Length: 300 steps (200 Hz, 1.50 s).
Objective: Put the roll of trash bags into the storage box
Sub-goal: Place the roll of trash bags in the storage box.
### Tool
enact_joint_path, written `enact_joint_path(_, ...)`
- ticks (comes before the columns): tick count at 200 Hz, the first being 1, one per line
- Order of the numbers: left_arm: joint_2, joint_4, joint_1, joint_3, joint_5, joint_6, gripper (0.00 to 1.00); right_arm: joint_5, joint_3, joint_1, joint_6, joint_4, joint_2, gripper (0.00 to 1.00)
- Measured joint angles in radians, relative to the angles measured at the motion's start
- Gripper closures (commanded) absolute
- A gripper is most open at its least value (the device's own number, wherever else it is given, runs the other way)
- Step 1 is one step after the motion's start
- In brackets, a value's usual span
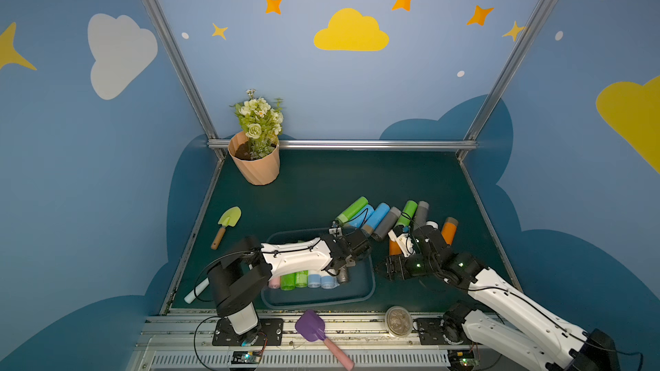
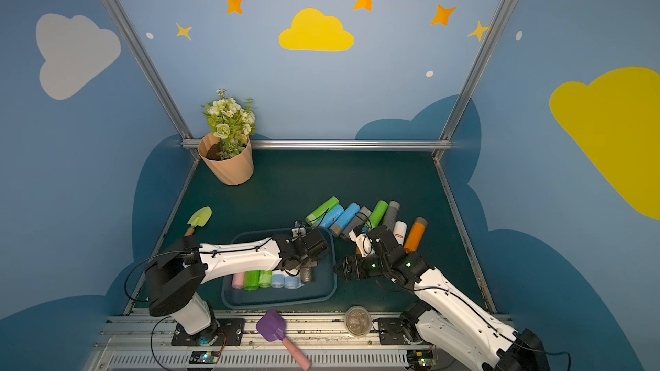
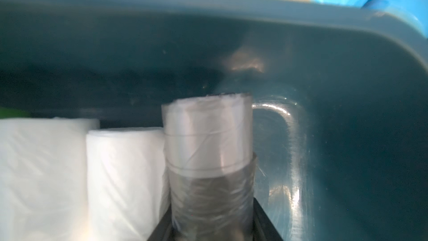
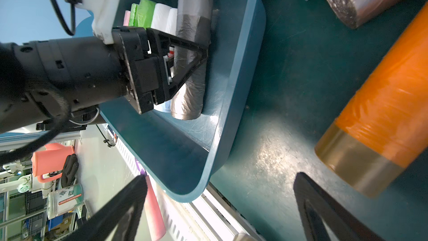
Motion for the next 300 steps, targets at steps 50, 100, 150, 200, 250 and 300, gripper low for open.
enact_joint_path(50, -0.006, -0.008, 0.0, 0.002, -0.002, 0.006, 0.55, 0.0, 0.0, 0.0, 0.0, 0.0, 0.0, 0.03)
enact_joint_path(100, -0.024, -0.028, 0.0, 0.013, -0.017, 0.008, 0.55, 0.0, 0.0, 0.0, 0.0, 0.003, 0.0, 0.03)
enact_joint_path(150, -0.053, -0.058, 0.0, 0.034, -0.034, 0.021, 0.55, -0.002, 0.0, 0.0, 0.001, 0.03, 0.027, 0.03)
enact_joint_path(200, -0.106, -0.089, 0.006, 0.039, -0.053, 0.068, 0.54, 0.0, 0.019, 0.0, 0.001, 0.052, 0.064, 0.03)
enact_joint_path(250, -0.134, -0.088, 0.043, 0.043, -0.048, 0.128, 0.54, 0.011, 0.053, 0.0, 0.0, 0.055, 0.076, 0.03)
enact_joint_path(300, -0.135, -0.082, 0.133, 0.065, -0.016, 0.218, 0.54, 0.034, 0.067, 0.0, -0.008, 0.054, 0.105, 0.03)
